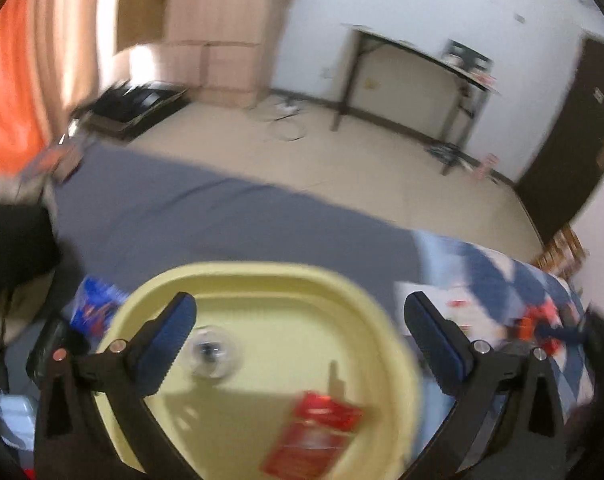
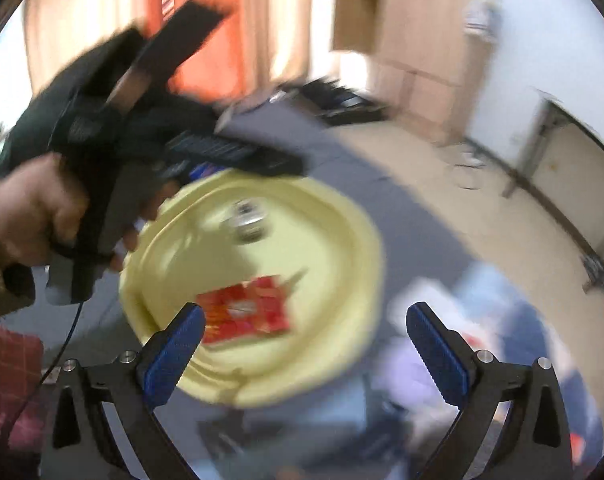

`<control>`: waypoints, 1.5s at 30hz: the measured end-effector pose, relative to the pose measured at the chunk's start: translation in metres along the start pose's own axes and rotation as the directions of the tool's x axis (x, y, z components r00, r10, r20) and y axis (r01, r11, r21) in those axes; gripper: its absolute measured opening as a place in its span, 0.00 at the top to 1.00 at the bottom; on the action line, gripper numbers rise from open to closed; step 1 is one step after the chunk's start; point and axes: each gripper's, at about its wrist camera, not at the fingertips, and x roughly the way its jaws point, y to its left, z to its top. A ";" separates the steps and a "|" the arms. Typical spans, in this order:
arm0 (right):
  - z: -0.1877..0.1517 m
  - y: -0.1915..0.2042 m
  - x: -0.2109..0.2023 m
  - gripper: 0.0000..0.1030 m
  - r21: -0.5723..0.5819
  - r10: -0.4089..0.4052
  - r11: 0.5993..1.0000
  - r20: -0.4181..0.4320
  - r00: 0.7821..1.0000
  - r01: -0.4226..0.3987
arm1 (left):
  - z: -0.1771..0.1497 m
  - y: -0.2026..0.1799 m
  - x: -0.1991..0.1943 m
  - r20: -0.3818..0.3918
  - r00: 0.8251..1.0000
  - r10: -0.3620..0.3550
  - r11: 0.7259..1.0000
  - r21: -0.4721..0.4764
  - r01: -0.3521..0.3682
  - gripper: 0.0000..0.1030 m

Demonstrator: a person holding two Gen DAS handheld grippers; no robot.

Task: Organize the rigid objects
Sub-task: 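Grasp the black foam cylinder with the left tool while the right tool grasps a red box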

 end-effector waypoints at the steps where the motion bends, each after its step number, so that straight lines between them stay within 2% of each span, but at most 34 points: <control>1: -0.007 -0.023 -0.027 0.00 0.043 -0.049 0.998 0.024 0.999 0.048 | 0.002 -0.026 -0.007 0.004 1.000 -0.030 0.999 0.035 0.030 0.00; 3: -0.028 -0.056 -0.068 0.00 0.096 -0.126 0.988 0.049 0.991 0.121 | 0.000 -0.070 -0.014 -0.001 0.995 -0.099 0.993 0.069 0.099 0.00; 4: -0.042 -0.072 -0.086 0.00 0.126 -0.171 0.978 0.054 0.984 0.163 | -0.006 -0.098 -0.014 -0.021 0.988 -0.156 0.984 0.084 0.157 0.00; 5: -0.059 -0.089 -0.103 0.00 0.166 -0.223 0.963 0.050 0.973 0.213 | -0.008 -0.109 -0.012 -0.035 0.983 -0.183 0.979 0.089 0.185 0.00; 6: -0.085 -0.115 -0.122 0.00 0.232 -0.284 0.935 0.031 0.958 0.270 | -0.018 -0.134 -0.006 -0.064 0.974 -0.215 0.970 0.099 0.221 0.00; 8: -0.122 -0.143 -0.144 0.00 0.318 -0.353 0.887 -0.002 0.936 0.335 | -0.035 -0.163 0.006 -0.120 0.964 -0.238 0.961 0.118 0.252 0.00; 10: -0.173 -0.174 -0.161 0.00 0.377 -0.452 0.813 -0.073 0.889 0.445 | -0.048 -0.187 0.024 -0.180 0.956 -0.234 0.956 0.138 0.260 0.00; 12: -0.213 -0.187 -0.164 0.00 0.423 -0.488 0.761 -0.126 0.864 0.492 | -0.069 -0.211 0.042 -0.241 0.950 -0.200 0.954 0.172 0.244 0.00; 15: -0.249 -0.195 -0.160 0.00 0.448 -0.507 0.724 -0.168 0.845 0.524 | -0.078 -0.227 0.060 -0.275 0.951 -0.142 0.951 0.228 0.208 0.00; 17: -0.262 -0.200 -0.155 0.00 0.494 -0.487 0.709 -0.174 0.856 0.503 | -0.082 -0.232 0.064 -0.273 0.953 -0.132 0.950 0.241 0.201 0.00; 19: -0.272 -0.220 -0.149 0.00 0.525 -0.459 0.702 -0.183 0.869 0.481 | -0.081 -0.236 0.072 -0.291 0.949 -0.125 0.953 0.231 0.196 0.00; 20: -0.274 -0.223 -0.149 0.00 0.523 -0.458 0.700 -0.194 0.867 0.487 | -0.081 -0.235 0.075 -0.297 0.947 -0.121 0.956 0.221 0.192 0.00; 23: -0.270 -0.234 -0.144 0.00 0.548 -0.429 0.698 -0.196 0.882 0.461 | -0.084 -0.237 0.080 -0.304 0.944 -0.130 0.958 0.205 0.198 0.00; 25: -0.267 -0.235 -0.138 0.00 0.541 -0.436 0.695 -0.208 0.876 0.474 | -0.086 -0.239 0.084 -0.307 0.941 -0.142 0.955 0.207 0.211 0.01; 26: -0.267 -0.239 -0.137 0.00 0.534 -0.441 0.695 -0.213 0.872 0.482 | -0.086 -0.240 0.086 -0.310 0.940 -0.142 0.954 0.210 0.213 0.02; 27: -0.266 -0.238 -0.133 0.02 0.521 -0.447 0.699 -0.217 0.868 0.490 | -0.087 -0.241 0.087 -0.312 0.940 -0.141 0.954 0.210 0.213 0.12; 28: -0.262 -0.243 -0.133 0.10 0.515 -0.447 0.703 -0.217 0.868 0.491 | -0.088 -0.242 0.088 -0.313 0.941 -0.126 0.956 0.215 0.199 0.28; 29: -0.262 -0.244 -0.131 0.20 0.501 -0.451 0.709 -0.220 0.865 0.497 | -0.088 -0.242 0.090 -0.312 0.943 -0.112 0.958 0.220 0.187 0.28; 30: -0.266 -0.246 -0.127 0.36 0.481 -0.465 0.710 -0.230 0.855 0.515 | -0.089 -0.243 0.090 -0.313 0.943 -0.115 0.957 0.217 0.189 0.29; 31: -0.269 -0.247 -0.126 0.43 0.472 -0.464 0.720 -0.219 0.858 0.510 | -0.090 -0.243 0.089 -0.312 0.943 -0.115 0.956 0.224 0.191 0.29; 34: -0.271 -0.253 -0.118 0.46 0.483 -0.473 0.716 -0.193 0.859 0.503 | -0.089 -0.245 0.087 -0.298 0.948 -0.110 0.956 0.229 0.183 0.29; 37: -0.276 -0.250 -0.128 0.46 0.498 -0.494 0.703 -0.174 0.852 0.509 | -0.082 -0.239 0.074 -0.279 0.953 -0.117 0.962 0.207 0.179 0.29; 39: -0.276 -0.243 -0.146 0.46 0.496 -0.515 0.698 -0.153 0.843 0.516 | -0.076 -0.234 0.064 -0.261 0.957 -0.128 0.965 0.191 0.181 0.29; 42: -0.268 -0.235 -0.178 0.46 0.515 -0.525 0.697 -0.109 0.844 0.500 | -0.059 -0.223 0.040 -0.212 0.967 -0.144 0.969 0.167 0.180 0.29; 44: -0.256 -0.226 -0.199 0.46 0.510 -0.531 0.711 -0.063 0.845 0.484 | -0.046 -0.213 0.024 -0.173 0.973 -0.150 0.975 0.135 0.174 0.29; 45: -0.246 -0.219 -0.211 0.46 0.503 -0.519 0.732 -0.027 0.855 0.460 | -0.042 -0.209 0.018 -0.160 0.975 -0.152 0.978 0.120 0.172 0.29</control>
